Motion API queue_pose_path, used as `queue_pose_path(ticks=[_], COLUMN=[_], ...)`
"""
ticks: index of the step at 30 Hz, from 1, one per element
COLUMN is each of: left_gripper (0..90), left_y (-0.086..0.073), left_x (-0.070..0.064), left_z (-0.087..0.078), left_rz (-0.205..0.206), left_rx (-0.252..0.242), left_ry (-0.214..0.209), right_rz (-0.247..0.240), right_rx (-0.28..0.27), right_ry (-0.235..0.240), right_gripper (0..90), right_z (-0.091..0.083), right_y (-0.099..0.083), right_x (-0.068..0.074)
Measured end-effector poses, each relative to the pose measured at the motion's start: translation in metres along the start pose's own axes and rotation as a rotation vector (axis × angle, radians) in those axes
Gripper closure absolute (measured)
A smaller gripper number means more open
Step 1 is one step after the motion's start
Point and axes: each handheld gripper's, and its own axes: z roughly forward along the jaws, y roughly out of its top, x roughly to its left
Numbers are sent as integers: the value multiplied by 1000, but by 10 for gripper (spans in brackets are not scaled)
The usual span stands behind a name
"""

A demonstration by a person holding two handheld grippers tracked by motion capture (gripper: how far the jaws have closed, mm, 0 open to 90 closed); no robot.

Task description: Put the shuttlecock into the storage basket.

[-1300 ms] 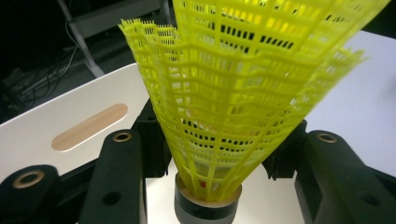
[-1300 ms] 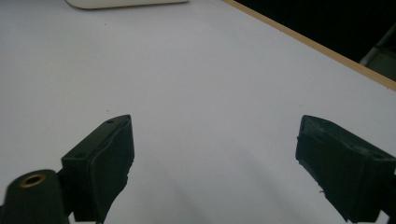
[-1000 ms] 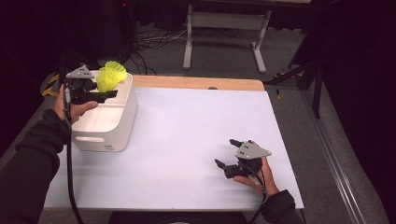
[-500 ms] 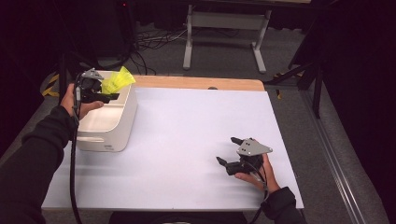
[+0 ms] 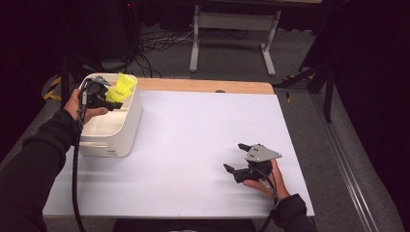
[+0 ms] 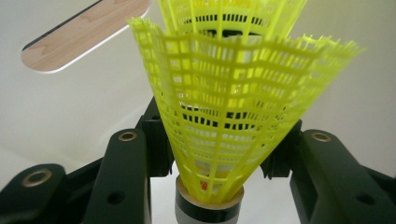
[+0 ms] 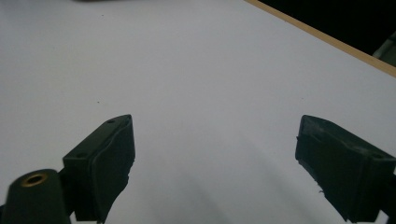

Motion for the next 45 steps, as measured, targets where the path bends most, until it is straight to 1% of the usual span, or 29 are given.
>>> queue_pose_path(ticks=[1, 2, 5, 6, 7, 9, 10, 12, 13, 17, 20, 22, 23, 25, 26, 27, 28, 29, 31, 32, 34, 36, 37, 39, 40, 42, 43, 44, 45], left_gripper=[538, 528, 505, 503, 496, 446, 424, 431, 423, 418, 415, 368, 311, 230, 222, 188, 167, 155, 141, 140, 131, 128, 127, 130, 125, 130, 132, 136, 138], left_y=[1, 2, 4, 5, 6, 8, 8, 8, 8, 8, 7, 7, 7, 8, 8, 9, 10, 10, 11, 12, 13, 13, 14, 14, 15, 14, 14, 13, 12], left_x=[0, 0, -1, -1, -2, -3, -3, -4, -3, -4, -4, -4, -4, -4, -4, -5, -6, -6, -7, -8, -9, -12, -15, -20, -23, -27, -29, -32, -34], left_z=[1, 3, 10, 11, 11, 12, 13, 14, 15, 15, 16, 18, 18, 15, 13, 11, 9, 6, -1, -6, -13, -22, -29, -37, -41, -48, -49, -52, -54], left_rz=[1, 3, -1, 11, 6, 7, 13, 21, 13, 17, 13, 14, 13, 2, -1, 7, 25, 34, 30, 30, 63, 59, 94, 97, 109, 115, 121, 133, 137], left_rx=[6, 19, 79, 85, 87, 81, 94, 113, 113, 122, 141, 154, 151, 131, 110, 101, 89, 77, 16, -24, -68, -115, -147, -178, -193, -220, -227, -234, -241], left_ry=[-3, -21, -20, -18, -24, -13, -11, -18, -16, -4, -17, -12, -6, 20, 17, 25, 32, 35, 48, 47, 64, 69, 87, 79, 87, 72, 77, 94, 87], right_rz=[-1, 0, 0, 2, 5, 9, 13, 15, 15, 15, 11, 13, 12, 11, 11, 12, 9, 7, 5, 6, 7, 3, 4, 3, 4, 5, 1, -1, 0], right_rx=[1, 1, 0, 0, -1, -3, -5, -5, -5, 2, 7, 7, 10, 10, 11, 11, 11, 12, 10, 9, 7, 5, 1, -9, -15, -24, -21, -21, -25], right_ry=[1, 2, 1, 3, 5, 10, 11, 14, 16, 23, 27, 26, 26, 27, 27, 26, 24, 22, 19, 16, 7, -2, -7, -16, -23, -27, -31, -35, -36], right_gripper=[132, 132, 132, 132, 132, 132, 132, 132, 132, 131, 131, 130, 128, 128, 128, 128, 128, 128, 127, 127, 127, 127, 127, 127, 127, 128, 127, 127, 129], right_z=[0, 0, -1, 0, 0, -1, -1, -1, 0, 1, 1, 1, 1, 1, 1, 1, 1, 1, 1, 0, 0, -1, -2, -5, -6, -8, -8, -8, -8], right_y=[0, 0, 0, 0, 0, -1, -1, -1, -1, -1, -1, -1, -1, -1, -1, -1, -1, -1, -1, 0, 0, 1, 1, 2, 3, 4, 4, 4, 4], right_x=[0, 0, 0, 0, 0, 0, 0, 0, 0, 1, 2, 2, 2, 2, 1, 1, 1, 1, 1, 1, 1, 1, 1, 2, 2, 2, 3, 3, 3])
